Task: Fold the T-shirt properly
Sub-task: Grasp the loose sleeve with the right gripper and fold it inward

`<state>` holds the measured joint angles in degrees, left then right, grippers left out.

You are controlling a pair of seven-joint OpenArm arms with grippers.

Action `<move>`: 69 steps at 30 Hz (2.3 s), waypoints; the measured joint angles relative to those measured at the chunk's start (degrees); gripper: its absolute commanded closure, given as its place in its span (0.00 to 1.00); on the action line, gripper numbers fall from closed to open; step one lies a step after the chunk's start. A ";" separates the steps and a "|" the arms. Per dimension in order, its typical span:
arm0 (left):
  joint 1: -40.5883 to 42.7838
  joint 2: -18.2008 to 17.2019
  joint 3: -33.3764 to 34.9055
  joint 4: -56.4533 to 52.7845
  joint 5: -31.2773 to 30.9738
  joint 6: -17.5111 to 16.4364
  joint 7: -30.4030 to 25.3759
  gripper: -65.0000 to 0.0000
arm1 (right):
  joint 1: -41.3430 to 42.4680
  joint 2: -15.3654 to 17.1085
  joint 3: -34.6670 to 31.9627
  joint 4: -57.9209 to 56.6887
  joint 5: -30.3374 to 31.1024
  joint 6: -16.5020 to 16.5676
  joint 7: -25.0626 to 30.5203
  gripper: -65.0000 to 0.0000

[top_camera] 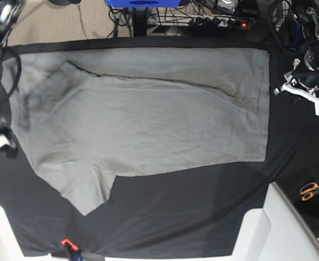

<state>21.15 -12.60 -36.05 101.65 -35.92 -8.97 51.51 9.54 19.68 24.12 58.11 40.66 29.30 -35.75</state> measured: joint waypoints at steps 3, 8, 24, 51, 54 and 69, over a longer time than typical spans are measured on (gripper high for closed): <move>0.61 0.07 -1.53 -0.04 -0.55 -0.42 -0.02 1.00 | 6.60 4.15 -10.32 -13.70 0.52 0.31 10.08 0.94; 1.25 0.02 -7.23 -0.22 -0.09 -0.04 0.17 1.00 | 16.68 6.21 -24.85 -32.00 0.94 0.07 23.74 0.58; 2.23 0.28 -14.10 -0.31 -0.13 -0.24 0.39 1.00 | 20.87 2.80 -40.72 -46.95 1.31 -3.85 38.84 0.25; 2.21 0.37 -14.01 -0.31 -0.13 -0.22 0.35 1.00 | 11.58 2.56 -31.78 -28.13 1.25 -4.31 29.42 1.00; 2.19 0.33 -14.01 -0.31 -0.11 -0.22 0.35 1.00 | 8.76 3.17 -27.36 -22.14 0.90 -4.50 22.27 1.00; 1.09 0.09 -14.01 -2.99 0.07 -0.15 0.26 1.00 | -6.58 -0.98 -5.97 12.61 1.01 -4.13 -6.19 1.00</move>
<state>22.24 -12.51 -50.06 98.65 -35.86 -9.13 51.77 2.96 18.70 18.15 70.72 41.67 25.17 -41.93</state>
